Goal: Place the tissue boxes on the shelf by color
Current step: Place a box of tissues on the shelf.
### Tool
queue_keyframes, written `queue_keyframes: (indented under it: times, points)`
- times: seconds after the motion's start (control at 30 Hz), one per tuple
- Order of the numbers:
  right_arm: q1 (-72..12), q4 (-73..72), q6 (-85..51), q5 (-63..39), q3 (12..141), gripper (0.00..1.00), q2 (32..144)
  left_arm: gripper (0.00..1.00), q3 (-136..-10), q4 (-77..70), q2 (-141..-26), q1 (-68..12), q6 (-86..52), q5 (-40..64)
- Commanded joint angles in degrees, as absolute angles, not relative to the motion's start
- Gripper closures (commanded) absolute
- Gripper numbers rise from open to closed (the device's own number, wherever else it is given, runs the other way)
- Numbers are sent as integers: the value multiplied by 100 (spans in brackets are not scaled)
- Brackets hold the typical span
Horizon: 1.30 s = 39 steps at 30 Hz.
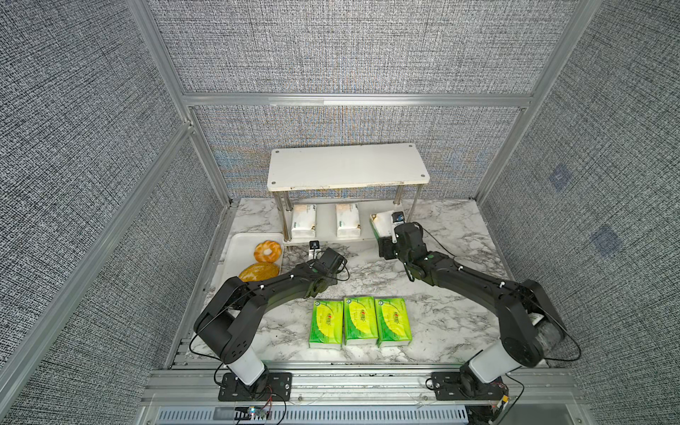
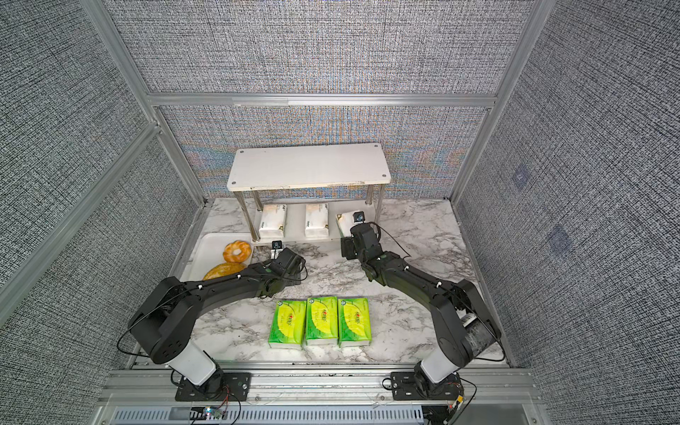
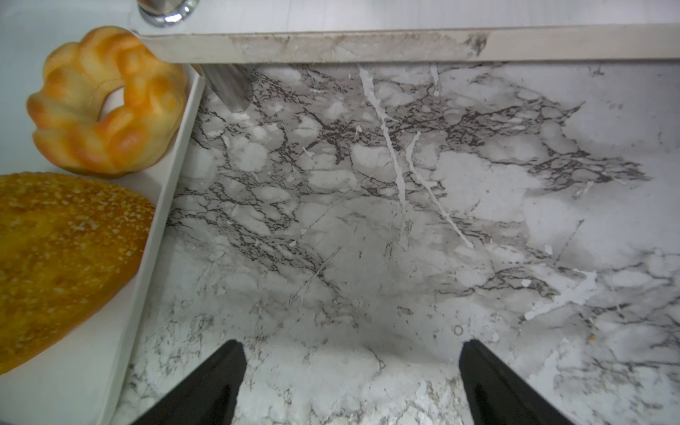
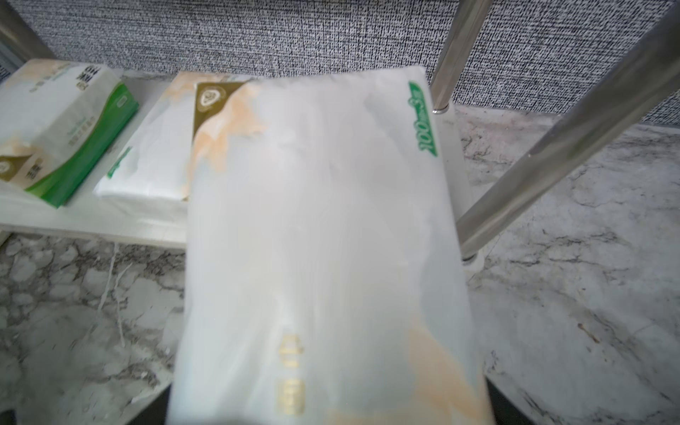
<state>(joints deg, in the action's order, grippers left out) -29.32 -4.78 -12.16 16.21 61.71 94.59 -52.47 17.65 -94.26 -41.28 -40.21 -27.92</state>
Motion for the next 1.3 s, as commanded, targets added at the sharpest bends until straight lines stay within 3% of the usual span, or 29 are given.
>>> queue_keyframes:
  times: [0.0, 0.63, 1.27]
  points:
    - [-2799, -665, -1150, 1731, 6532, 22, 9778, 4, -5203, 1714, -9358, -4187, -4094, -2709]
    - [-2637, -449, -1665, 2100, 7856, 21, 11281, 4, -5275, 1863, -9321, -4306, -4168, -2646]
    - [-2448, -351, -1767, 1952, 8030, 17, 11621, 4, -5240, 1854, -9309, -4321, -4201, -2688]
